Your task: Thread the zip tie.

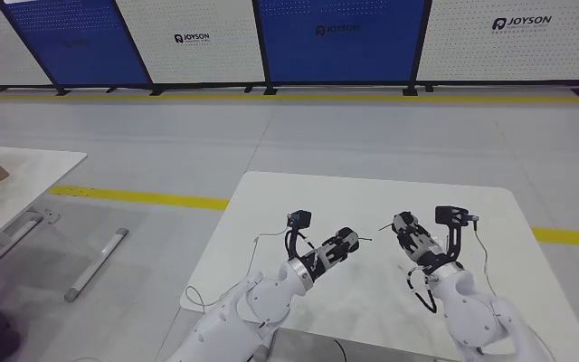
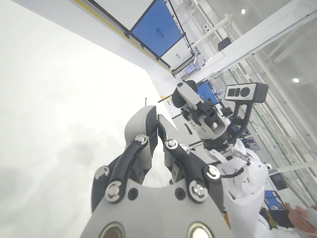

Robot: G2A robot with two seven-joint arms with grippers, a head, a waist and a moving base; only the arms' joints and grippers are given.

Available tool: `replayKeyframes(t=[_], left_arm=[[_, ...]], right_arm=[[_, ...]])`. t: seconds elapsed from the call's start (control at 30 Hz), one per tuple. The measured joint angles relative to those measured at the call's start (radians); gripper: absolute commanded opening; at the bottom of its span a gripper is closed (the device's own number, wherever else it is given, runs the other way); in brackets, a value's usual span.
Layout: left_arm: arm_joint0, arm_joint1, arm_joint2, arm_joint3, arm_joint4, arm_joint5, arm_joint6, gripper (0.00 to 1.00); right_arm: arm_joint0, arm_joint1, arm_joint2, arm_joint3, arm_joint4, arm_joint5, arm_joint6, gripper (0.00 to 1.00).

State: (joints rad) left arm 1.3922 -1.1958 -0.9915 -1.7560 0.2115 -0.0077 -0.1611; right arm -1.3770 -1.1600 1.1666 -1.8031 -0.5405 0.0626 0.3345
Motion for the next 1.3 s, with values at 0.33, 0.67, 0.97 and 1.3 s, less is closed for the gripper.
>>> replayKeyframes(t=[0.33, 0.67, 0.97, 1.3], left_arm=[[-0.001, 0.0, 0.001, 0.001, 0.001, 0.001, 0.002, 0.0], [-0.001, 0.0, 0.001, 0.001, 0.001, 0.001, 0.002, 0.0], [-0.001, 0.0, 0.001, 0.001, 0.001, 0.001, 0.002, 0.0], [-0.001, 0.0, 0.001, 0.001, 0.001, 0.001, 0.002, 0.0]], right_arm=[[0.007, -0.001, 0.0, 0.014, 0.039, -0.016, 0.026, 0.0], [-0.021, -0.003, 0.012, -0.001, 0.023, -0.004, -0.018, 0.0], [-0.056, -0.001, 0.023, -0.037, 0.029, -0.024, -0.009, 0.0], [-0.068, -0.006, 0.021, -0.032, 0.024, -0.024, -0.055, 0.0]])
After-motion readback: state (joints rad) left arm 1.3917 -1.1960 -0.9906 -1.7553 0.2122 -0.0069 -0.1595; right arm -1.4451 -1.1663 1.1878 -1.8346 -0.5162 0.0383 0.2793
